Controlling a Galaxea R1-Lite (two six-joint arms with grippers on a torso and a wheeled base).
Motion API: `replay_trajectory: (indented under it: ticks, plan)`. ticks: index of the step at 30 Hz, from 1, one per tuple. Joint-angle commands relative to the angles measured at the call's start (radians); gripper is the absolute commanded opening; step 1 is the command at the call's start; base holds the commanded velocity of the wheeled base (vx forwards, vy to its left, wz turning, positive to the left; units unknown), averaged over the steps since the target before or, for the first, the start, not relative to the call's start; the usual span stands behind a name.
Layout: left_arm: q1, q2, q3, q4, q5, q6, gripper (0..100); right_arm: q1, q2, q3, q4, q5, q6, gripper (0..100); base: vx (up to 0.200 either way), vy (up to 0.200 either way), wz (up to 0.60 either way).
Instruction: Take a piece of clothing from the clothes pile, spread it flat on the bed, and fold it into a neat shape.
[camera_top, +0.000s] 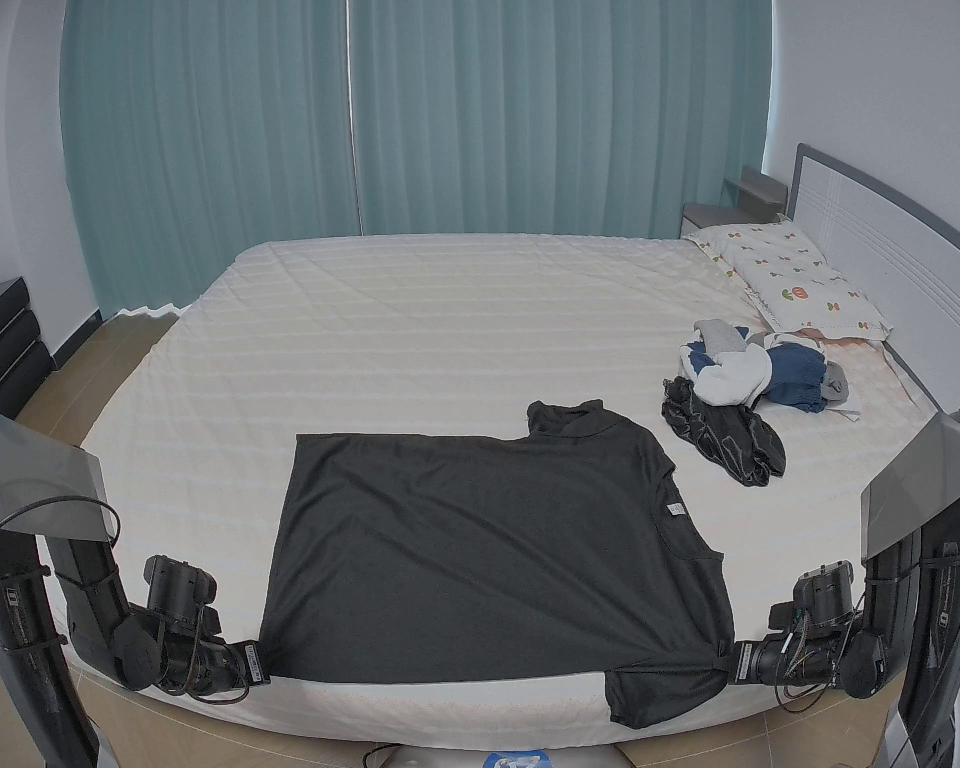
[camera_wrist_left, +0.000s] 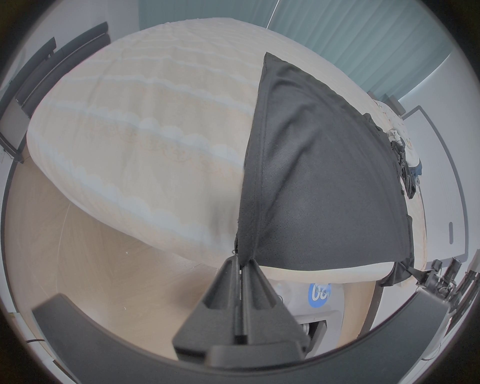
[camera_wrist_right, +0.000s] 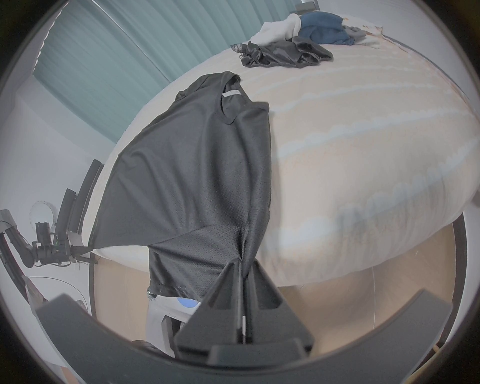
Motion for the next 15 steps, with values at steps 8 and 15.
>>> replay_trajectory:
  ticks: [8,15]
  plan:
    - [0.006,-0.088,0.004,-0.006,0.022,-0.006,0,-0.052,-0.234,0.018,0.032,0.11,0.008,0,0.0,0.0,0.0]
    - [0.017,-0.171,0.004,0.002,0.022,-0.007,0,-0.076,-0.336,0.018,0.086,0.211,0.005,0,0.0,0.0,0.0]
